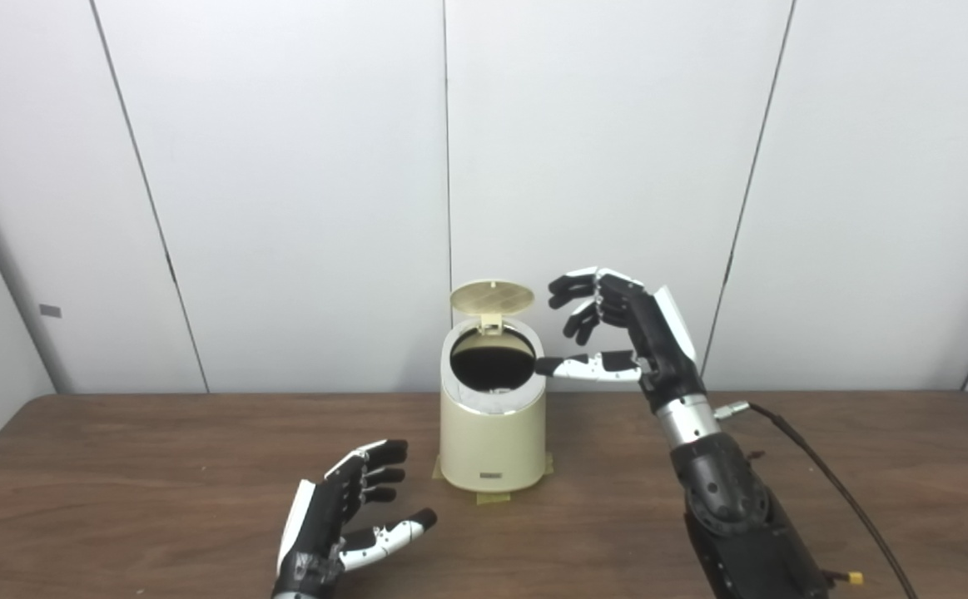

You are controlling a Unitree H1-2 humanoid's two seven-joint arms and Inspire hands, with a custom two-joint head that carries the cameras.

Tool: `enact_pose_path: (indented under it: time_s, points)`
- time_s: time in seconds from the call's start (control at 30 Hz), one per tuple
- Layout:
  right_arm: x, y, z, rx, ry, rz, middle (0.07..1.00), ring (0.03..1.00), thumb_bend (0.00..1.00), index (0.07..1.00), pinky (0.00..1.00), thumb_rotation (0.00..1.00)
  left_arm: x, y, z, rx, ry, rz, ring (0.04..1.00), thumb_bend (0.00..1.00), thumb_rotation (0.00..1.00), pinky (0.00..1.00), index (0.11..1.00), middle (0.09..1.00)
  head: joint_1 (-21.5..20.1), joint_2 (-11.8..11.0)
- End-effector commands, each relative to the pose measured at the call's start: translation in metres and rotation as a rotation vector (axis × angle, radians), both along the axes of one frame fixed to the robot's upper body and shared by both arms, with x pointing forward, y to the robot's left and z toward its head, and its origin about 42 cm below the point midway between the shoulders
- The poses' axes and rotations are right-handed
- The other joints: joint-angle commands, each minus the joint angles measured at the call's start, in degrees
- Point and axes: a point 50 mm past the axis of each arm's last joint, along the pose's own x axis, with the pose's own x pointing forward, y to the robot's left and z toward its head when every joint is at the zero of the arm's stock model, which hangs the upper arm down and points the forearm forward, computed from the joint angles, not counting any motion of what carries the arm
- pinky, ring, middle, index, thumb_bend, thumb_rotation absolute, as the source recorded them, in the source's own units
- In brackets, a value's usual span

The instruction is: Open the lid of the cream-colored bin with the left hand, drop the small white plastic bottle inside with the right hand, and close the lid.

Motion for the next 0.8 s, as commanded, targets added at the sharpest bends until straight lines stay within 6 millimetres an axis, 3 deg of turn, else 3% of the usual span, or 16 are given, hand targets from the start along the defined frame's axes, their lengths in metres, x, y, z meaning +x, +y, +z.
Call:
enact_pose_path:
  time_s: [0.0,0.13,0.3,0.47,0.63,0.77]
  points:
    - [-0.004,-0.019,0.015,0.058,-0.084,-0.009,0.601,0.453,0.79,0.606,0.35,0.06,0.008,-0.001,0.023,0.002,-0.095,-0.014,0.746,0.70,0.00,0.70,0.772,0.783,0.1,0.0]
    - [-0.020,-0.043,-0.004,0.074,-0.045,-0.038,0.639,0.475,0.77,0.648,0.42,0.04,0.007,0.001,0.023,-0.003,-0.100,-0.018,0.739,0.69,0.00,0.68,0.770,0.779,0.0,0.2]
    - [-0.042,-0.064,-0.037,0.109,0.104,-0.017,0.727,0.520,0.80,0.753,0.47,0.09,0.007,0.003,0.024,0.000,-0.105,-0.013,0.731,0.70,0.00,0.67,0.764,0.770,0.3,0.5]
    - [-0.060,-0.069,-0.061,0.149,0.195,0.012,0.807,0.652,0.83,0.821,0.61,0.15,0.005,0.005,0.026,-0.006,-0.112,-0.013,0.730,0.70,0.00,0.67,0.765,0.769,0.9,0.7]
    - [-0.070,-0.065,-0.078,0.171,0.208,0.013,0.830,0.696,0.86,0.826,0.67,0.20,0.002,0.006,0.028,-0.015,-0.113,-0.013,0.733,0.70,0.01,0.66,0.770,0.770,1.3,0.6]
    - [-0.072,-0.061,-0.084,0.191,0.204,0.040,0.817,0.690,0.88,0.815,0.66,0.22,0.005,0.008,0.035,-0.032,-0.155,-0.021,0.761,0.74,0.13,0.64,0.824,0.813,1.4,0.7]
